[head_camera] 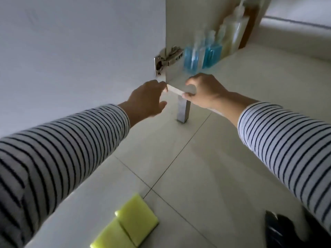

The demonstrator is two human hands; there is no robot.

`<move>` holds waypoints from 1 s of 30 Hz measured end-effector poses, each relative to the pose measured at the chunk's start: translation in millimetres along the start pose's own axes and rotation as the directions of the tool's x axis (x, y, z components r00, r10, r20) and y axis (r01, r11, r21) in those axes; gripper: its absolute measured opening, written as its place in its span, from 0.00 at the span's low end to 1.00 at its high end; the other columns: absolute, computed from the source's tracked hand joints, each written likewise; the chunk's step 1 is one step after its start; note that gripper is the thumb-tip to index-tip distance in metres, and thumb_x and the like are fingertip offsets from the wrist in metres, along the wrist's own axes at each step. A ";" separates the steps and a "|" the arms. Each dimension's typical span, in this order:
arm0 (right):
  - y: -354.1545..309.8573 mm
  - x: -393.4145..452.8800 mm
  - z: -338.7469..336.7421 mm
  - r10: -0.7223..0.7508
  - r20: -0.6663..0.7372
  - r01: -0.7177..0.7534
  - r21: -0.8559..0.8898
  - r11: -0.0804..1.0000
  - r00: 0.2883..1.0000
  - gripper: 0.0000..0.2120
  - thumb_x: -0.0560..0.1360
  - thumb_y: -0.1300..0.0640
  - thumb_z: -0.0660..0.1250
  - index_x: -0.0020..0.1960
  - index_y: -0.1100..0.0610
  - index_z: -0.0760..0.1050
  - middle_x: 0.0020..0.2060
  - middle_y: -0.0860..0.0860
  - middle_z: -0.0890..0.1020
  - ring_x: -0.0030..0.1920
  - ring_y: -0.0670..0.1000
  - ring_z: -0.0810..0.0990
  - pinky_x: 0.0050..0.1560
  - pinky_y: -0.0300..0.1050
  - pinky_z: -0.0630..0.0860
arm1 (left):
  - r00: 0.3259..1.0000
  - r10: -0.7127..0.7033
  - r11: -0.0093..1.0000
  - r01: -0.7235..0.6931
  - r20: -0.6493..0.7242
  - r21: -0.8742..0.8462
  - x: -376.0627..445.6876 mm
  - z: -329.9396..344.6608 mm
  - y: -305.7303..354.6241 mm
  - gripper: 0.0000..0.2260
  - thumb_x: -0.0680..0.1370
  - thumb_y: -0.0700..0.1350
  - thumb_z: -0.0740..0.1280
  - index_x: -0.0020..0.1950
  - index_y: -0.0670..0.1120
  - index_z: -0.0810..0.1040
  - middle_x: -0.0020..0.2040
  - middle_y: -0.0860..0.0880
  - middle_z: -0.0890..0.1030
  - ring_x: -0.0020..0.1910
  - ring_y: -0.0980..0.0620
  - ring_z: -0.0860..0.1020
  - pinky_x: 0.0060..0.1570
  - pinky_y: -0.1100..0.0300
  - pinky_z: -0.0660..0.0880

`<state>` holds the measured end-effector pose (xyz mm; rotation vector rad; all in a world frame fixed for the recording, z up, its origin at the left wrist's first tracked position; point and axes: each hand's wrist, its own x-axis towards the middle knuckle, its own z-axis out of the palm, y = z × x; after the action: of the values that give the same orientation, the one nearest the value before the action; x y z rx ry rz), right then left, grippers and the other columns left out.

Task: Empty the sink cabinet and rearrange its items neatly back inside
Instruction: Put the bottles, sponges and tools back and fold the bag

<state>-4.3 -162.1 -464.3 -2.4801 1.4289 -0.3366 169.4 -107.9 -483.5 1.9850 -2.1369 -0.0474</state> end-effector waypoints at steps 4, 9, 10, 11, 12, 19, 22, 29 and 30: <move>-35.8 -32.1 43.5 -0.121 0.151 0.116 0.045 0.992 0.981 0.21 0.73 0.49 0.69 0.64 0.53 0.73 0.65 0.53 0.74 0.63 0.53 0.74 0.66 0.45 0.68 | 0.978 -0.039 0.998 0.046 0.205 -0.032 -70.7 16.0 -36.8 0.20 0.74 0.55 0.67 0.64 0.49 0.71 0.59 0.47 0.76 0.57 0.48 0.75 0.57 0.53 0.73; -65.0 -85.8 126.8 -0.242 0.488 0.181 0.169 0.969 0.839 0.24 0.70 0.48 0.72 0.65 0.45 0.72 0.64 0.50 0.72 0.66 0.50 0.71 0.68 0.44 0.65 | 0.894 -0.211 0.933 0.305 0.396 -0.191 -182.6 66.0 -74.1 0.28 0.72 0.59 0.68 0.68 0.51 0.67 0.61 0.45 0.75 0.58 0.48 0.75 0.58 0.56 0.71; -68.3 -96.8 140.2 -0.251 0.549 0.177 0.186 0.966 0.797 0.25 0.70 0.49 0.73 0.66 0.44 0.72 0.66 0.50 0.71 0.67 0.49 0.69 0.68 0.41 0.63 | 0.855 -0.257 0.908 0.373 0.450 -0.191 -207.9 75.6 -77.9 0.30 0.72 0.60 0.68 0.70 0.52 0.65 0.63 0.44 0.74 0.60 0.47 0.73 0.58 0.56 0.70; -71.3 -107.0 151.4 -0.261 0.600 0.172 0.202 0.964 0.756 0.26 0.70 0.50 0.74 0.66 0.43 0.71 0.67 0.49 0.69 0.68 0.49 0.68 0.67 0.38 0.62 | 0.819 -0.288 0.887 0.424 0.496 -0.184 -232.4 84.5 -80.6 0.33 0.71 0.61 0.67 0.72 0.54 0.61 0.64 0.43 0.72 0.61 0.46 0.72 0.59 0.55 0.69; -73.5 -115.4 161.5 -0.270 0.640 0.168 0.216 0.962 0.719 0.27 0.69 0.51 0.74 0.66 0.43 0.71 0.68 0.49 0.68 0.69 0.49 0.67 0.66 0.37 0.61 | 0.790 -0.308 0.869 0.460 0.529 -0.181 -255.9 92.0 -82.1 0.35 0.70 0.63 0.67 0.74 0.55 0.58 0.65 0.43 0.71 0.62 0.46 0.70 0.59 0.54 0.69; -78.4 -139.6 196.6 -0.287 0.727 0.171 0.231 0.958 0.624 0.31 0.67 0.51 0.76 0.67 0.40 0.70 0.70 0.53 0.62 0.65 0.48 0.67 0.61 0.37 0.61 | 0.650 -0.411 0.743 0.645 0.640 -0.178 -347.8 122.5 -61.6 0.39 0.69 0.67 0.64 0.73 0.67 0.45 0.46 0.45 0.68 0.47 0.45 0.73 0.48 0.55 0.72; -78.8 -142.3 204.8 -0.301 0.722 0.176 0.245 0.953 0.623 0.30 0.65 0.50 0.77 0.66 0.40 0.72 0.66 0.54 0.66 0.56 0.49 0.72 0.57 0.36 0.65 | 0.631 -0.430 0.700 0.684 0.646 -0.203 -352.8 129.3 -48.9 0.39 0.70 0.66 0.65 0.72 0.69 0.43 0.40 0.46 0.68 0.39 0.46 0.73 0.45 0.56 0.73; -75.7 -146.3 210.0 -0.290 0.683 0.155 0.254 0.955 0.671 0.33 0.67 0.53 0.76 0.69 0.42 0.68 0.58 0.54 0.70 0.59 0.50 0.69 0.49 0.32 0.59 | 0.680 -0.525 0.627 0.716 0.512 -0.307 -341.3 129.0 -35.1 0.35 0.74 0.54 0.68 0.75 0.63 0.51 0.50 0.46 0.69 0.48 0.51 0.67 0.50 0.61 0.63; -73.1 -146.6 209.5 -0.267 0.675 0.119 0.259 0.959 0.688 0.33 0.67 0.53 0.76 0.68 0.41 0.69 0.57 0.51 0.68 0.58 0.49 0.69 0.52 0.32 0.60 | 0.697 -0.537 0.625 0.707 0.476 -0.330 -337.6 127.5 -35.4 0.34 0.75 0.52 0.68 0.75 0.63 0.52 0.51 0.46 0.69 0.49 0.52 0.66 0.51 0.63 0.61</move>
<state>51.1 23.0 -647.0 -2.2070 0.7633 0.4028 200.9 206.4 -661.7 2.3762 -1.2169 -1.0143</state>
